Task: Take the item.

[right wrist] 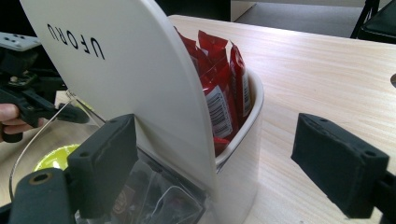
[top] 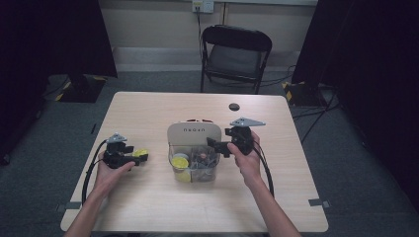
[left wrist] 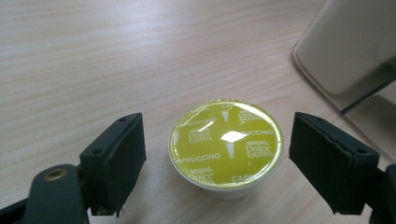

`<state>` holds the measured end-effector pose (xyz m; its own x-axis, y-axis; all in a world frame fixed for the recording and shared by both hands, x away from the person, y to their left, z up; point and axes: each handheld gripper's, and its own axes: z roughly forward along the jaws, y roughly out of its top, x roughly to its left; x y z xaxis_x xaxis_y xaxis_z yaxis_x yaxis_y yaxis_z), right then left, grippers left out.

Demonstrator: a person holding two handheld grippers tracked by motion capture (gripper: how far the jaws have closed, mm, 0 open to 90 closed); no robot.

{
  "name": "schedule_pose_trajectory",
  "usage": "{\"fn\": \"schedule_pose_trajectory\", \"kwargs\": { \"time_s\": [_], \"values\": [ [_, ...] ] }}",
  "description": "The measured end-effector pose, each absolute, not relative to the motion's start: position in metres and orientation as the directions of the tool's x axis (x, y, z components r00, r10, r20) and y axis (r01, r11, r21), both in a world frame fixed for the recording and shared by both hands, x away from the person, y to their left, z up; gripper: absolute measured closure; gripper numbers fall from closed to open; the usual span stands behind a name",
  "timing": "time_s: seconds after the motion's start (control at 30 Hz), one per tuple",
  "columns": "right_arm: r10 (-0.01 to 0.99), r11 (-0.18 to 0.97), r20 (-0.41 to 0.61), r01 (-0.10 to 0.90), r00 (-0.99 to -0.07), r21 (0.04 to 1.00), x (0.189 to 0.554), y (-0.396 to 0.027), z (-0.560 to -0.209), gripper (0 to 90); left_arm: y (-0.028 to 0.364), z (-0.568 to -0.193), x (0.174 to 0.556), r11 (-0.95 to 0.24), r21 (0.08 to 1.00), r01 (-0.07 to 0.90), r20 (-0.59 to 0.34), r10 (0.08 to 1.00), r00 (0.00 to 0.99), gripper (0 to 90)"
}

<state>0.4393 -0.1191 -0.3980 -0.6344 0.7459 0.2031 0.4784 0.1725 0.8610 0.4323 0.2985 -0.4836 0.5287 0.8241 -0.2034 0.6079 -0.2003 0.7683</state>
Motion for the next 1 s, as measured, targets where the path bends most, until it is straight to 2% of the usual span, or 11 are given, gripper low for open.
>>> {"fn": "schedule_pose_trajectory", "kwargs": {
  "time_s": [0.17,0.3,0.63,1.0],
  "values": [
    [0.744,0.173,0.205,0.479,-0.636,0.861,0.44,-0.119,-0.398,13.5,0.299,-0.48,0.428,-0.189,0.77,0.609,-0.211,0.825,0.524,18.6],
    [0.746,0.168,0.207,0.479,-0.633,0.861,0.439,-0.12,-0.398,13.5,0.299,-0.472,0.417,-0.219,0.78,0.586,-0.169,0.827,0.536,20.7],
    [0.743,0.169,0.208,0.479,-0.636,0.861,0.44,-0.12,-0.397,13.4,0.3,-0.467,0.389,-0.21,0.787,0.58,-0.179,0.822,0.541,21.8],
    [0.741,0.169,0.205,0.472,-0.64,0.865,0.441,-0.119,-0.396,13.1,0.277,-0.477,0.371,-0.342,0.752,0.563,-0.117,0.772,0.625,19.7]
  ]
}}
